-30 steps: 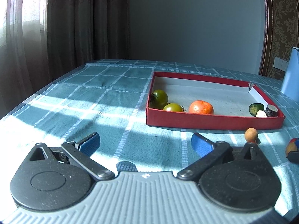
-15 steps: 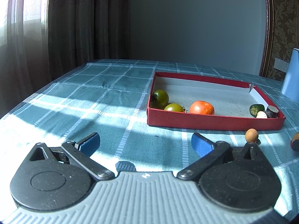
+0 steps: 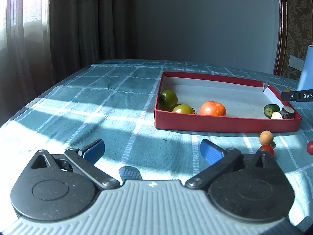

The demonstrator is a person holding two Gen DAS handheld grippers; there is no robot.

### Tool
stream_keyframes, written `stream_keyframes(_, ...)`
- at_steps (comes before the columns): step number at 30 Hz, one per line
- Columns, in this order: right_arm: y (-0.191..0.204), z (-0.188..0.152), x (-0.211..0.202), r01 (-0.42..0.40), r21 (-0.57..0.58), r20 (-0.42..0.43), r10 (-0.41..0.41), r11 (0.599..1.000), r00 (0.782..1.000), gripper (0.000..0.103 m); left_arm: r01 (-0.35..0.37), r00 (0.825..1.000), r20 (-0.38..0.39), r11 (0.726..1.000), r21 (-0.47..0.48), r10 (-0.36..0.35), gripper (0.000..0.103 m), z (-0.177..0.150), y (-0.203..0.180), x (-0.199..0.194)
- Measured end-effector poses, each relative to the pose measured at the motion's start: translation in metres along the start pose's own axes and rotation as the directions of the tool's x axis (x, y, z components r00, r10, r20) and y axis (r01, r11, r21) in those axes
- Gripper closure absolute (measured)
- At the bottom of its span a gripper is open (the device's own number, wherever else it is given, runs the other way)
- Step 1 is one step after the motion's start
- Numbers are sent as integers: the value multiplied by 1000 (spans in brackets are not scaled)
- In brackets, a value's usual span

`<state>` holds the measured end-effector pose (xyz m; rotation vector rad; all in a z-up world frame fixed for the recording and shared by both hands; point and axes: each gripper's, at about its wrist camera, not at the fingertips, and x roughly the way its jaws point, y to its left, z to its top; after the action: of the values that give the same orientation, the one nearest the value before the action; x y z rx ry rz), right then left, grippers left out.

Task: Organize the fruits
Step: 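Carry the brown fruit into the box and open the right gripper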

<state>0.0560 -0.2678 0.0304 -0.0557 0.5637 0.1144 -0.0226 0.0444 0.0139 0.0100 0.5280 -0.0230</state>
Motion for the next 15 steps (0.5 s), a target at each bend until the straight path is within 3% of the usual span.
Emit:
stream_keyframes(5, -4, -5, 20, 32, 8, -49, -31, 999, 998, 74, 8, 1000, -7, 1000, 6, -8, 0, 0, -1, 2)
stream_keyframes(13, -6, -10, 14, 32, 42, -18, -31, 999, 999, 74, -2, 1000, -12, 1000, 11, 2, 0, 0, -2, 2)
stream_keyframes(15, -7, -12, 3, 21, 60, 0, -21, 998, 1000, 68, -4, 1000, -13, 1000, 14, 4, 0, 0, -2, 2)
